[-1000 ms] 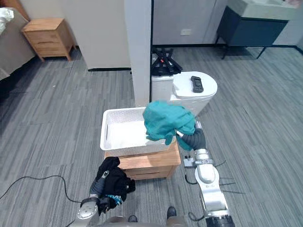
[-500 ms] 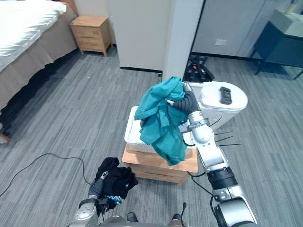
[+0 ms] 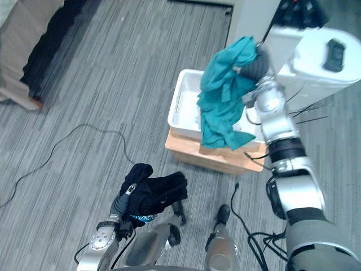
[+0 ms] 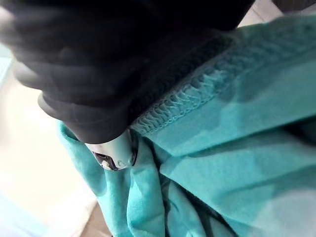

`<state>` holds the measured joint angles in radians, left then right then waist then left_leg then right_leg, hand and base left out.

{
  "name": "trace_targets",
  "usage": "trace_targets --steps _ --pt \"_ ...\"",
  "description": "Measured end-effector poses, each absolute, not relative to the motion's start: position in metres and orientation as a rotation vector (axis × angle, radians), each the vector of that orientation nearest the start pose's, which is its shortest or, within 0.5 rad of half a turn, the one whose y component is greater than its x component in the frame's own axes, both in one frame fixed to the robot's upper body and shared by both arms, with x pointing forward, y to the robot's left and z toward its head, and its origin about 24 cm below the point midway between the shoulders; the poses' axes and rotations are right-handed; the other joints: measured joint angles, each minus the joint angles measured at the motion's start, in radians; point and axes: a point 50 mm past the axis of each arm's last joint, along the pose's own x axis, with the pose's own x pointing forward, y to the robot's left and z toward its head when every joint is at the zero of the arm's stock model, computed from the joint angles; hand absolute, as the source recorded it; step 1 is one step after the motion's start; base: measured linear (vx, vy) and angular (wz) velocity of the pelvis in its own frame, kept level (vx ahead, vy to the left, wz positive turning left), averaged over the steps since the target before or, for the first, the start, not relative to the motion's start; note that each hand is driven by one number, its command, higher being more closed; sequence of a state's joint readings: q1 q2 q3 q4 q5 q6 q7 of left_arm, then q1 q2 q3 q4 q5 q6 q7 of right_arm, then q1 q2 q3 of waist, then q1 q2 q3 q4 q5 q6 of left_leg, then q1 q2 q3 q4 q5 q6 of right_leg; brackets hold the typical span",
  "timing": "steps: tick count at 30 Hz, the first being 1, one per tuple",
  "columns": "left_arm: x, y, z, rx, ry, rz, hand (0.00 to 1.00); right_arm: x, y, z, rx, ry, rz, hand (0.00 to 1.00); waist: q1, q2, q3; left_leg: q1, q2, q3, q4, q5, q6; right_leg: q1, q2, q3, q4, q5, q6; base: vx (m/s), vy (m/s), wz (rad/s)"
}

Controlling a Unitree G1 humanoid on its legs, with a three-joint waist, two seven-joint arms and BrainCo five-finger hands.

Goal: Tidy the bed and pick cloth on bed and put in laundry

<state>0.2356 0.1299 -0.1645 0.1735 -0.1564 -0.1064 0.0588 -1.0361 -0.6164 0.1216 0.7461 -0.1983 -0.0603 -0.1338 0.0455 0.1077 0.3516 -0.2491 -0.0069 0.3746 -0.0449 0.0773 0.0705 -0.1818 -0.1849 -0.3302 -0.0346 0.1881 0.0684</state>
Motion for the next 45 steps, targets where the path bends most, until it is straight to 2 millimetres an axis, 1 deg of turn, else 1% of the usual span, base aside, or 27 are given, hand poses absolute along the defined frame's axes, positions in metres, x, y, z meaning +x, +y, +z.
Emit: trace_targets --steps 2,5,7,10,12,13,14,15,16,18,19,20,22,23,25,26,28,29,30,31,34,36,39,40,41,44,45 --pt "0.188 0.154 -0.035 -0.042 0.293 -0.021 1.00 0.392 -0.254 0.256 -0.764 -0.344 -0.312 0.00 -0.001 0.009 0.019 0.000 0.000 -0.003 -0.024 0.017 -0.007 -0.007 0.005 0.002 -0.003 0.001 -0.001 -0.02 -0.034 0.01" --pt "0.194 0.143 -0.027 -0.049 0.253 -0.074 1.00 0.393 -0.268 0.232 -0.782 -0.234 -0.335 0.00 -0.003 0.022 0.028 0.001 0.005 -0.001 -0.048 0.037 -0.011 -0.017 0.010 0.005 -0.005 0.001 -0.001 0.01 -0.037 -0.05" --pt "0.201 0.138 -0.018 -0.054 0.207 -0.093 1.00 0.393 -0.267 0.207 -0.814 -0.155 -0.316 0.00 -0.005 0.023 0.028 0.011 0.011 0.008 -0.048 0.042 -0.016 -0.012 0.013 0.012 -0.006 0.001 -0.001 0.03 -0.038 -0.11" --pt "0.210 0.136 -0.007 -0.054 0.153 -0.104 1.00 0.390 -0.264 0.180 -0.880 -0.089 -0.290 0.00 -0.009 0.023 0.028 0.040 0.016 0.018 -0.050 0.042 -0.016 0.012 0.020 0.028 -0.007 0.001 -0.001 0.03 -0.038 -0.09" --pt "0.219 0.134 0.007 -0.053 0.092 -0.108 1.00 0.377 -0.255 0.150 -0.925 -0.078 -0.256 0.00 -0.023 0.022 0.027 0.077 0.022 0.021 -0.057 0.039 -0.017 0.051 0.029 0.032 -0.008 -0.006 -0.005 0.02 -0.045 0.08" --pt "0.222 0.136 0.013 -0.047 0.062 -0.098 1.00 0.370 -0.244 0.137 -0.947 -0.092 -0.235 0.00 -0.036 0.015 0.024 0.090 0.021 0.022 -0.057 0.037 -0.016 0.062 0.028 0.037 -0.004 -0.020 -0.004 0.02 -0.063 -0.06" --pt "0.229 0.140 0.024 -0.024 0.009 -0.081 1.00 0.359 -0.228 0.120 -0.981 -0.109 -0.194 0.00 -0.045 -0.005 0.014 0.106 0.017 0.041 -0.058 0.035 -0.013 0.073 0.023 0.058 -0.005 -0.049 0.011 0.03 -0.067 -0.17" --pt "0.232 0.141 0.027 -0.018 -0.005 -0.075 1.00 0.354 -0.223 0.113 -0.993 -0.112 -0.180 0.00 -0.049 -0.008 0.011 0.112 0.017 0.045 -0.058 0.034 -0.012 0.077 0.023 0.062 -0.005 -0.054 0.014 0.02 -0.090 -0.20" --pt "0.238 0.145 0.034 0.015 -0.039 -0.053 1.00 0.343 -0.218 0.102 -1.013 -0.115 -0.170 0.00 -0.067 -0.013 0.007 0.126 0.022 0.051 -0.058 0.032 -0.010 0.091 0.023 0.063 -0.006 -0.066 0.018 0.00 -0.078 -0.07" --pt "0.244 0.152 0.041 0.039 -0.070 -0.008 1.00 0.322 -0.219 0.083 -0.989 -0.080 -0.194 0.00 -0.090 -0.032 -0.013 0.147 0.030 0.068 -0.058 0.031 -0.012 0.106 0.026 0.071 -0.007 -0.076 0.023 0.02 -0.093 -0.14" --pt "0.248 0.156 0.046 0.060 -0.091 0.021 1.00 0.302 -0.226 0.069 -0.956 -0.037 -0.230 0.00 -0.100 -0.049 -0.043 0.158 0.033 0.075 -0.058 0.025 -0.018 0.119 0.030 0.077 -0.019 -0.079 0.029 0.04 -0.082 -0.20" --pt "0.250 0.158 0.048 0.066 -0.102 0.037 1.00 0.292 -0.230 0.062 -0.939 -0.014 -0.249 0.00 -0.106 -0.060 -0.062 0.162 0.035 0.080 -0.058 0.021 -0.023 0.123 0.032 0.081 -0.024 -0.080 0.029 0.06 -0.075 -0.23" --pt "0.261 0.172 0.064 0.112 -0.163 0.120 1.00 0.256 -0.240 0.039 -0.898 0.078 -0.289 0.00 -0.140 -0.099 -0.117 0.184 0.042 0.100 -0.058 0.014 -0.029 0.133 0.040 0.102 -0.025 -0.079 0.035 0.06 -0.064 -0.28" --pt "0.266 0.175 0.070 0.129 -0.185 0.138 1.00 0.248 -0.242 0.035 -0.892 0.099 -0.298 0.00 -0.149 -0.107 -0.123 0.191 0.044 0.105 -0.058 0.015 -0.031 0.137 0.041 0.110 -0.024 -0.079 0.034 0.04 -0.055 -0.32" --pt "0.293 0.194 0.094 0.216 -0.254 0.225 1.00 0.219 -0.246 0.023 -0.861 0.154 -0.313 0.00 -0.179 -0.125 -0.135 0.212 0.049 0.139 -0.058 0.011 -0.035 0.137 0.047 0.143 -0.020 -0.076 0.032 0.01 -0.043 -0.39" --pt "0.300 0.200 0.100 0.240 -0.265 0.252 1.00 0.214 -0.246 0.021 -0.856 0.163 -0.310 0.00 -0.187 -0.128 -0.137 0.213 0.051 0.151 -0.058 0.008 -0.038 0.131 0.048 0.155 -0.018 -0.076 0.033 -0.02 -0.038 -0.55" --pt "0.325 0.226 0.128 0.317 -0.304 0.373 1.00 0.199 -0.246 0.014 -0.835 0.190 -0.296 0.00 -0.213 -0.132 -0.139 0.198 0.058 0.201 -0.058 0.005 -0.040 0.081 0.056 0.215 -0.010 -0.067 0.022 -0.04 -0.040 -0.72" --pt "0.330 0.233 0.136 0.334 -0.314 0.404 1.00 0.196 -0.245 0.011 -0.827 0.201 -0.290 0.00 -0.222 -0.134 -0.138 0.189 0.060 0.212 -0.058 0.004 -0.038 0.065 0.059 0.230 -0.009 -0.067 0.022 -0.05 -0.051 -0.71" --pt "0.339 0.244 0.152 0.369 -0.335 0.453 1.00 0.192 -0.245 0.007 -0.816 0.217 -0.281 0.00 -0.234 -0.138 -0.136 0.166 0.066 0.234 -0.058 0.004 -0.039 0.029 0.064 0.251 -0.006 -0.066 0.022 -0.06 -0.066 -0.52" --pt "0.346 0.253 0.166 0.400 -0.351 0.496 1.00 0.186 -0.243 0.002 -0.804 0.240 -0.269 0.00 -0.257 -0.140 -0.134 0.144 0.072 0.255 -0.058 0.006 -0.042 0.000 0.067 0.257 -0.006 -0.066 0.023 -0.05 -0.062 -0.44" --pt "0.359 0.261 0.187 0.431 -0.365 0.556 1.00 0.170 -0.237 -0.010 -0.779 0.288 -0.233 0.00 -0.284 -0.160 -0.120 0.112 0.085 0.309 -0.058 0.009 -0.046 -0.048 0.077 0.283 -0.003 -0.065 0.024 -0.02 -0.044 -0.43" --pt "0.365 0.260 0.198 0.425 -0.374 0.566 1.00 0.165 -0.231 -0.016 -0.755 0.304 -0.214 0.00 -0.286 -0.172 -0.110 0.093 0.092 0.339 -0.058 0.009 -0.046 -0.076 0.079 0.286 -0.004 -0.063 0.028 -0.01 -0.032 -0.37" --pt "0.374 0.252 0.207 0.448 -0.382 0.559 1.00 0.164 -0.216 -0.019 -0.707 0.294 -0.182 0.00 -0.308 -0.181 -0.071 0.067 0.099 0.405 -0.058 0.010 -0.046 -0.123 0.074 0.287 -0.003 -0.029 0.039 0.03 -0.011 -0.09" --pt "0.376 0.249 0.205 0.473 -0.367 0.548 1.00 0.166 -0.210 -0.018 -0.698 0.275 -0.169 0.00 -0.306 -0.181 -0.051 0.061 0.099 0.428 -0.057 0.010 -0.046 -0.135 0.073 0.290 -0.002 -0.004 0.015 0.08 0.015 -0.13" --pt "0.378 0.247 0.201 0.484 -0.349 0.541 1.00 0.169 -0.204 -0.014 -0.690 0.244 -0.165 0.00 -0.307 -0.175 -0.027 0.054 0.099 0.436 -0.057 0.014 -0.051 -0.141 0.074 0.292 -0.004 0.012 0.007 0.08 0.019 -0.13" --pt "0.383 0.238 0.185 0.521 -0.289 0.497 1.00 0.172 -0.193 -0.007 -0.662 0.194 -0.166 0.00 -0.300 -0.168 0.003 0.041 0.103 0.452 -0.057 0.006 -0.044 -0.161 0.074 0.307 -0.002 0.013 0.005 0.07 0.022 -0.09" --pt "0.385 0.233 0.175 0.527 -0.254 0.477 0.00 0.173 -0.190 -0.002 -0.653 0.169 -0.170 0.00 -0.292 -0.168 0.006 0.030 0.104 0.466 -0.057 0.003 -0.045 -0.177 0.075 0.312 0.000 0.014 0.005 0.09 0.027 -0.19"
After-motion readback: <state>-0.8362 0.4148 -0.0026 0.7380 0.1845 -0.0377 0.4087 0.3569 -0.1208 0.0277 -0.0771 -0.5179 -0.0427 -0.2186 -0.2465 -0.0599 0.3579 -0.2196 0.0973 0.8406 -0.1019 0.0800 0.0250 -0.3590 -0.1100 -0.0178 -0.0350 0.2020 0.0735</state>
